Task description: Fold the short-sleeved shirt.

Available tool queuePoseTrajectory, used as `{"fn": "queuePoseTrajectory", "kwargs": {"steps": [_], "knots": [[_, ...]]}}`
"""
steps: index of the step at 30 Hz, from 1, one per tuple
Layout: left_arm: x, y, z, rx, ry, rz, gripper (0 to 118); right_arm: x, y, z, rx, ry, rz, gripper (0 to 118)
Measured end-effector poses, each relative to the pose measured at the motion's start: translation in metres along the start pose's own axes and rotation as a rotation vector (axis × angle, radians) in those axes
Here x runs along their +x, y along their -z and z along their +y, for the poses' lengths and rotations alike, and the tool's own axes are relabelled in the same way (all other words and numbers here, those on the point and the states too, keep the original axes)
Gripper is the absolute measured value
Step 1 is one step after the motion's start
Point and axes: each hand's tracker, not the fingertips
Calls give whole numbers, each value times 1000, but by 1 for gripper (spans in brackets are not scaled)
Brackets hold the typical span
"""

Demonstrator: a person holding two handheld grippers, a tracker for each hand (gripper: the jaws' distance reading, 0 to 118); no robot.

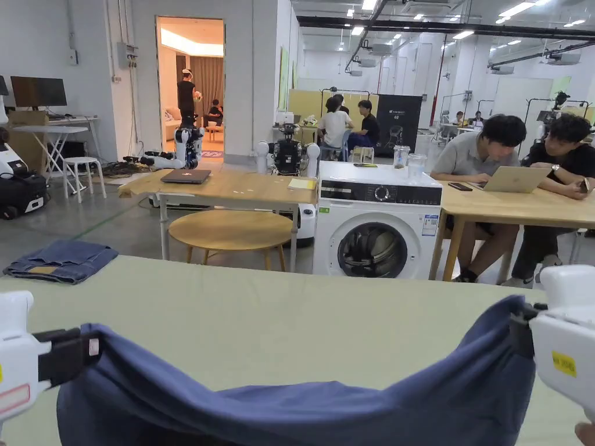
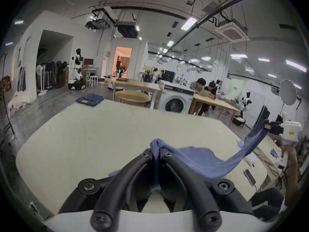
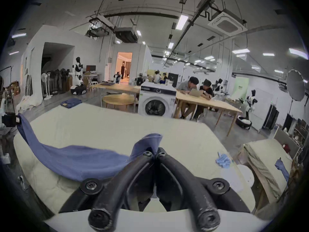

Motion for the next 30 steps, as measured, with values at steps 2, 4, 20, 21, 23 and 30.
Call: {"fn": "queuePoseTrajectory", "kwargs": {"steps": [2, 4, 20, 21, 23, 30], "knots": [[5, 0, -20, -40, 20, 9, 2, -2, 0, -22, -57, 28, 16, 0], [10, 0, -44, -78, 10, -1, 2, -8, 2, -52, -123, 28, 29, 0], [23, 63, -203, -405, -15, 54, 6, -55, 58, -226, -460, 92, 113, 26], [25, 64, -201, -402, -19, 60, 17, -59, 59, -227, -453, 93, 114, 50], [33, 58, -195, -359, -36, 55, 47, -67, 58, -223, -418, 98, 119, 64], [65, 29, -165, -66, 14, 69, 62, -106, 38, -189, -169, 154, 192, 62]]}}
